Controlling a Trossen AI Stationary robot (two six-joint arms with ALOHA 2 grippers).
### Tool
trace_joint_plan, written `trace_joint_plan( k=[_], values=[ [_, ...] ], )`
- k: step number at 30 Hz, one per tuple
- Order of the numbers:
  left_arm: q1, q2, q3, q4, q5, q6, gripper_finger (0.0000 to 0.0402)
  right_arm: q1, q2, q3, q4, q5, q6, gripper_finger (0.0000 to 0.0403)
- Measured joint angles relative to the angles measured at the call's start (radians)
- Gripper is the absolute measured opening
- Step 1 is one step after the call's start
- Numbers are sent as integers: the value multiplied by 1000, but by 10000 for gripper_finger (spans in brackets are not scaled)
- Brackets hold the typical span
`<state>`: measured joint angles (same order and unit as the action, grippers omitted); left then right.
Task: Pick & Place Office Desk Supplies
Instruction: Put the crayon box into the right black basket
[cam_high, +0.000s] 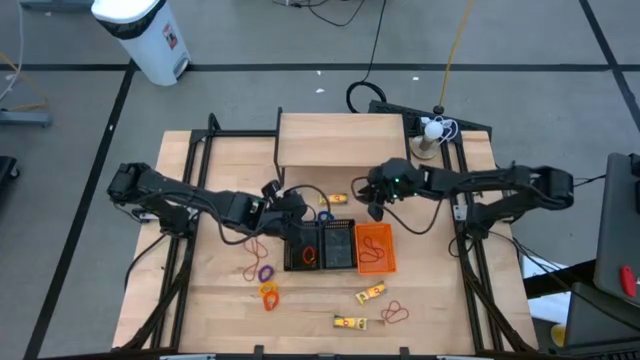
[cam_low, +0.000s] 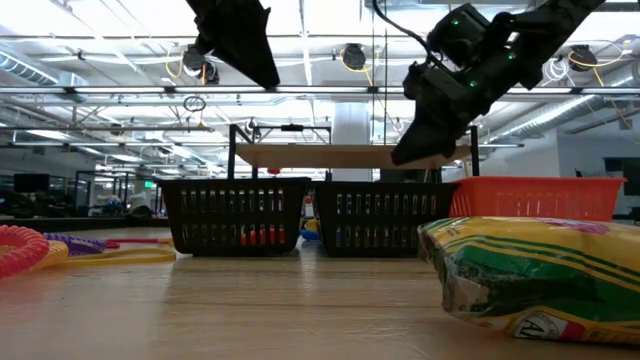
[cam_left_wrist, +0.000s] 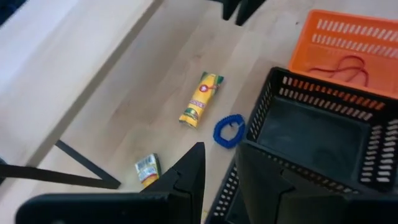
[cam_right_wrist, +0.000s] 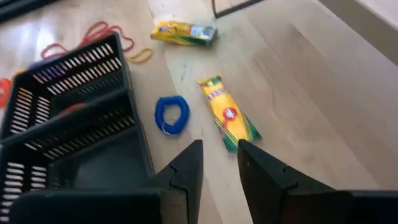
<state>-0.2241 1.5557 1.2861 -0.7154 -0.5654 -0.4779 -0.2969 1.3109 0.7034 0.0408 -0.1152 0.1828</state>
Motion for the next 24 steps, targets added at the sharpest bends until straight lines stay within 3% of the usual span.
trace_joint_plan(
  k=[15,24],
  values=[
    [-27,0,0,-14,16,-32,93,-23,30,1,-7,-35,-117,89],
    [-21,0,0,-12,16,-28,93,-31,196,-1,147,-66,-109,89]
  ],
)
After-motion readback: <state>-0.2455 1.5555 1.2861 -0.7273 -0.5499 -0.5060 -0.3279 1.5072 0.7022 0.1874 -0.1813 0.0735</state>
